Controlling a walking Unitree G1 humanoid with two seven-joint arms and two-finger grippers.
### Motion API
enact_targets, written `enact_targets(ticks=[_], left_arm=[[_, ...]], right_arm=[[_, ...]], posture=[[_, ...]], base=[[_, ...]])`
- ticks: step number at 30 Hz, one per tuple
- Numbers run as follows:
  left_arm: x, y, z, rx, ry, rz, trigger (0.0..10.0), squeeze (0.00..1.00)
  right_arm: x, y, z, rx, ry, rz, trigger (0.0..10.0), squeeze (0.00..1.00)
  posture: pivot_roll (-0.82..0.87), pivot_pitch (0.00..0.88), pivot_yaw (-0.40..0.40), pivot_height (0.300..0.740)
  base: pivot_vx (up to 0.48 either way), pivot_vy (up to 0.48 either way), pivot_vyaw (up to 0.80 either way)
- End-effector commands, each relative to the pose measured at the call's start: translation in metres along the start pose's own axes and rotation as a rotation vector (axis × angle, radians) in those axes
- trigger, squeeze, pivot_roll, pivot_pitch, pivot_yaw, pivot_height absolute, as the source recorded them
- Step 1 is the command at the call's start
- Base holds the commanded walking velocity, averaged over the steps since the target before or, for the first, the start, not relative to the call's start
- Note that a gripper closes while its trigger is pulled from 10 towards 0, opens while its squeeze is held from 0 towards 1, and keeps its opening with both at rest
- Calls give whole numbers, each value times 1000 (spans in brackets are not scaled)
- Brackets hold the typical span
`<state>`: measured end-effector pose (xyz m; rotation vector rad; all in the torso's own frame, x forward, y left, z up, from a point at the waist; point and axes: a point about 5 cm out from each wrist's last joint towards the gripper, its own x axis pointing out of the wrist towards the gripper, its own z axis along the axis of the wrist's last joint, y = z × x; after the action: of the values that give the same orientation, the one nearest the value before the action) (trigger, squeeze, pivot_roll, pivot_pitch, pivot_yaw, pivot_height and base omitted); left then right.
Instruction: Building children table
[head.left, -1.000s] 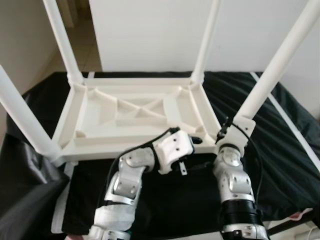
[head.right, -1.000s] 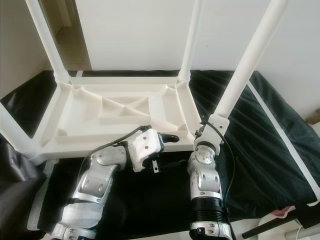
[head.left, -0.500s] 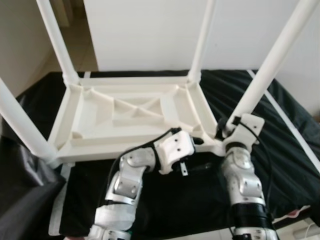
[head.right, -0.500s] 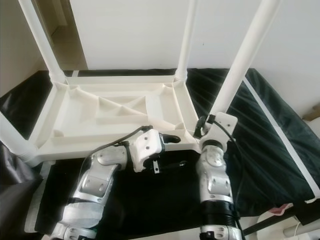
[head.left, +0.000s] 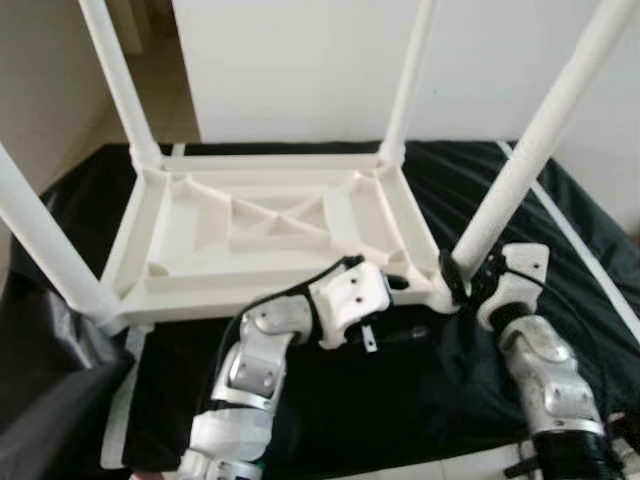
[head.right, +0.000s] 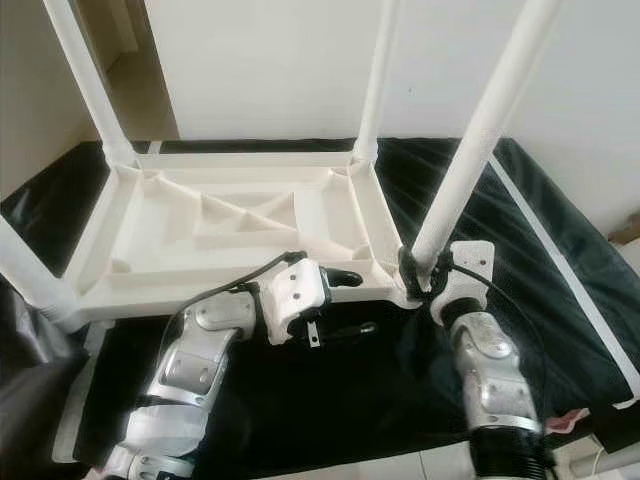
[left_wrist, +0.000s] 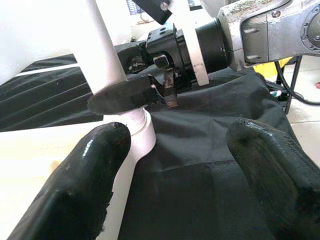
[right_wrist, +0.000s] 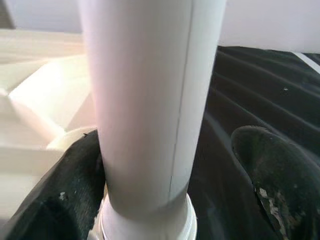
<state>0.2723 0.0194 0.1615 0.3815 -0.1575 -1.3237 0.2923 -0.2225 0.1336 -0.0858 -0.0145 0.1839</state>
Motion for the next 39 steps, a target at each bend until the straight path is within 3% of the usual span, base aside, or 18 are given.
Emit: enact_targets(ticks=[1,8,17,18,31,32,33,36,39], left_arm=[[3,0,-8,-49,7,224,10000,0],[4,2,-7,-44,8,222,10000,0],[0,4,-7,-41,17,247,10000,0],[-1,4,-7,-42,18,253,10000,0],[-5,4,-9,-45,26,269,10000,0],[-5,4,-9,-44,27,267,10000,0],[-5,4,-9,-44,27,266,10000,0],[-5,4,-9,-44,28,264,10000,0],[-5,3,-9,-46,28,258,10000,0]], right_arm=[[0,-1,-3,-20,19,90,10000,0],[14,-2,0,-89,66,271,10000,0],[26,0,-6,-124,103,356,10000,0],[26,1,-8,-130,116,375,0,0],[22,-4,-22,-120,184,409,0,0],[21,-5,-23,-117,185,398,8667,0],[21,-6,-24,-113,189,386,10000,0],[20,-8,-25,-113,200,367,10000,0],[19,-16,-30,-100,250,234,10000,0]], posture=[[-43,0,-36,740],[-35,0,-36,740],[-6,0,-53,740],[0,0,-57,740],[9,0,-55,740],[7,0,-52,740],[4,0,-52,740],[4,0,-52,740],[-3,0,-49,740]], base=[[0,0,0],[0,0,0],[0,0,0],[0,0,0],[0,0,0],[0,0,0],[0,0,0],[0,0,0],[0,0,0]])
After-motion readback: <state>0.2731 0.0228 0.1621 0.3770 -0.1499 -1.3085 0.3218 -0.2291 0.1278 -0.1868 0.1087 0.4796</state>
